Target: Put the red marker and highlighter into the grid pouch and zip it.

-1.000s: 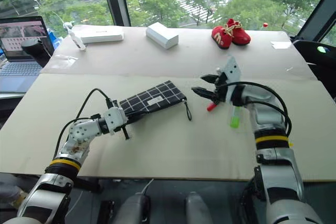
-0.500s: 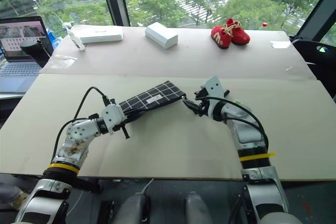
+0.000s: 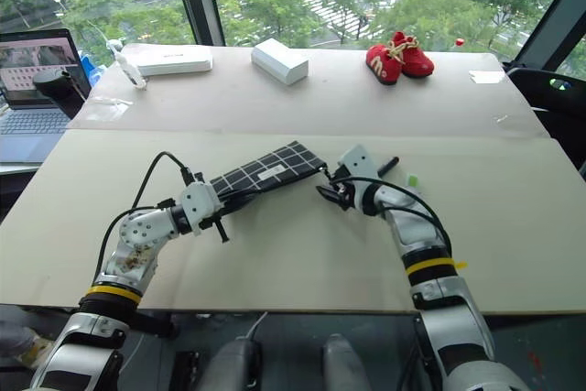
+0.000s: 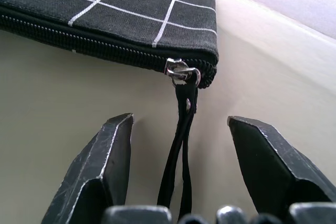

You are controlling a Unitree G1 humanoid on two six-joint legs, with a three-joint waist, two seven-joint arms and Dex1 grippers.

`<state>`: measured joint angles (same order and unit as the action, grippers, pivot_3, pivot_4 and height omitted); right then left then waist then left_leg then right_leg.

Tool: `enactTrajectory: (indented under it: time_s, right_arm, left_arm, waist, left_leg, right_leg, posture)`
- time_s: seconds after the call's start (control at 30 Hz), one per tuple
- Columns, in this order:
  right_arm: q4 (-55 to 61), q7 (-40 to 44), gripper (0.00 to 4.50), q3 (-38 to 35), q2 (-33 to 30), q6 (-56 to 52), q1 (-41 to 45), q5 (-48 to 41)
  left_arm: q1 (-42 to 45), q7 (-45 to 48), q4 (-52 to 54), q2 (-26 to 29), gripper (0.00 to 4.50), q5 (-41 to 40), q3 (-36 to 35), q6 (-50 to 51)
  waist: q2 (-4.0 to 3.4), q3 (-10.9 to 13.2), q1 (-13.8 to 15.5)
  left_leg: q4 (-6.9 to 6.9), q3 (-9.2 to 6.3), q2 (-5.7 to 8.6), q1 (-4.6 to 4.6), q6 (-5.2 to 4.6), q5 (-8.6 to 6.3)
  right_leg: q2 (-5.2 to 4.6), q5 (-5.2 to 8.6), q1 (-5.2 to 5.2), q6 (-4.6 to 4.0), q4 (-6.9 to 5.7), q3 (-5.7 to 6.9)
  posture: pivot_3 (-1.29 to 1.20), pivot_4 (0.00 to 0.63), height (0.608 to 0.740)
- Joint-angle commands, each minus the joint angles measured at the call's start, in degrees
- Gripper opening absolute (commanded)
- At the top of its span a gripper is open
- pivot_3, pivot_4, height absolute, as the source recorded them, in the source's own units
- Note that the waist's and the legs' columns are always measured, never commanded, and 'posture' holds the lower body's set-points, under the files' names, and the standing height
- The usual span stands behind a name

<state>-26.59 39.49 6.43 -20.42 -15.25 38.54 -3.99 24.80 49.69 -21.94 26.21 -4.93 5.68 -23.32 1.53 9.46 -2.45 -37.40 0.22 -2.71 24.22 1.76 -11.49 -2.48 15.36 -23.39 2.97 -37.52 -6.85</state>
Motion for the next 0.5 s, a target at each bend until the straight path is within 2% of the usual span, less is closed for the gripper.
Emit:
enactTrajectory:
  time_s: [0.03,0.2,0.5]
  right_arm:
    - [0.2,1.2,1.79,0.1,0.0,3.2,1.8,0.3]
    - [0.4,2.8,0.06,0.9,0.7,4.5,2.3,0.5]
    - [8.9,11.1,0.01,5.9,1.8,1.6,1.1,-0.7]
  left_arm:
    - [0.1,-1.0,1.6,-0.1,0.00,-0.6,-0.8,0.1]
    - [0.2,-2.0,1.1,-0.6,0.00,-0.4,-0.8,0.5]
    - [0.6,-3.1,0.2,-1.8,0.00,0.2,-0.3,0.9]
  waist:
    - [0.00,0.0,0.0]
    - [0.00,0.0,-0.1]
    - [0.00,0.0,0.0]
  left_leg:
    - [0.00,0.00,0.00,0.00,0.00,0.00]
    - [0.00,0.00,0.00,-0.01,0.00,0.00]
    - [0.00,-0.01,0.00,0.00,0.00,0.00]
  right_leg:
    - [0.00,0.00,0.00,0.00,0.00,0.00]
    - [0.00,0.00,0.00,0.00,0.00,0.00]
    - [0.00,0.00,0.00,0.00,-0.02,0.01]
  posture:
    - [0.00,0.150,0.729]
    - [0.00,0.150,0.729]
    - [0.00,0.150,0.729]
